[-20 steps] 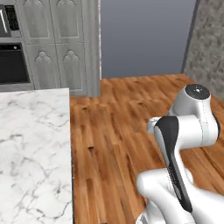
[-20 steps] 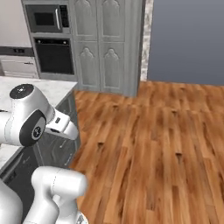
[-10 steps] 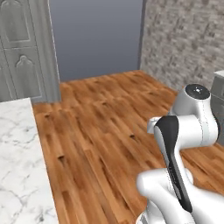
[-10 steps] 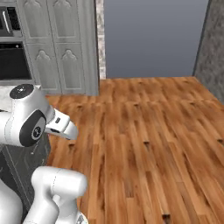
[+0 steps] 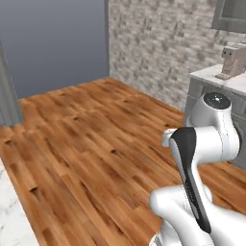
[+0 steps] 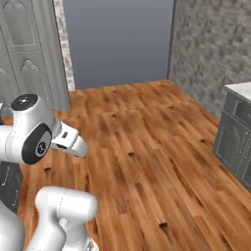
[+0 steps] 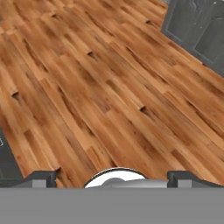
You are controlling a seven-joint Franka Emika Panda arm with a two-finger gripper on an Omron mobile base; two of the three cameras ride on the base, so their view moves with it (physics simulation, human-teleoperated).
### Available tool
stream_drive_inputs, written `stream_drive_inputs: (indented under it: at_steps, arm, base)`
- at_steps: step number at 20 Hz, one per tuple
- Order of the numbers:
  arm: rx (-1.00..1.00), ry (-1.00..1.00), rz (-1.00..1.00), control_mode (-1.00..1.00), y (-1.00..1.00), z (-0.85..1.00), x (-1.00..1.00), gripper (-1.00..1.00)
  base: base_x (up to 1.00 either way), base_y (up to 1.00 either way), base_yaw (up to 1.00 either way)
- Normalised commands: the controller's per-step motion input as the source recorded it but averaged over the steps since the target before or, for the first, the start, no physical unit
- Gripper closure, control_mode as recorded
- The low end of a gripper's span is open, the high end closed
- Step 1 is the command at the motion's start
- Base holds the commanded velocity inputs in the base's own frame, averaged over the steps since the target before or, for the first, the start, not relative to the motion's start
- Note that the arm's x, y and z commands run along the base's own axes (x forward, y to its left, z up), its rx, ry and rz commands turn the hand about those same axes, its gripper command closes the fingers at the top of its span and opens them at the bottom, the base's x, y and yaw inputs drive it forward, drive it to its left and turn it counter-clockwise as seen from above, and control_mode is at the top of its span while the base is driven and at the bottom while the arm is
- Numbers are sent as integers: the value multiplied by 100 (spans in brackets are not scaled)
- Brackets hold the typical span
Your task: Locate and retrieve the bar soap and sponge from the cabinet. Place them next to the sink.
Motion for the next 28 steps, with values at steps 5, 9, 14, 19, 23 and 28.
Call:
stream_drive_inputs:
  at_steps: [5,9,14,19,23,28]
  arm:
    - [0,0,0,100,0,0,0,-100]
    - [0,0,0,100,0,0,0,-100]
    - [0,0,0,100,0,0,0,-100]
    - [0,0,0,100,0,0,0,-100]
    - [0,0,0,100,0,0,0,-100]
    - [0,0,0,100,0,0,0,-100]
  base:
    - [0,-17,-40]
    - [0,-16,-40]
    - [0,-12,-41]
    - [0,-13,-41]
    - [0,-13,-41]
    - [0,-17,-40]
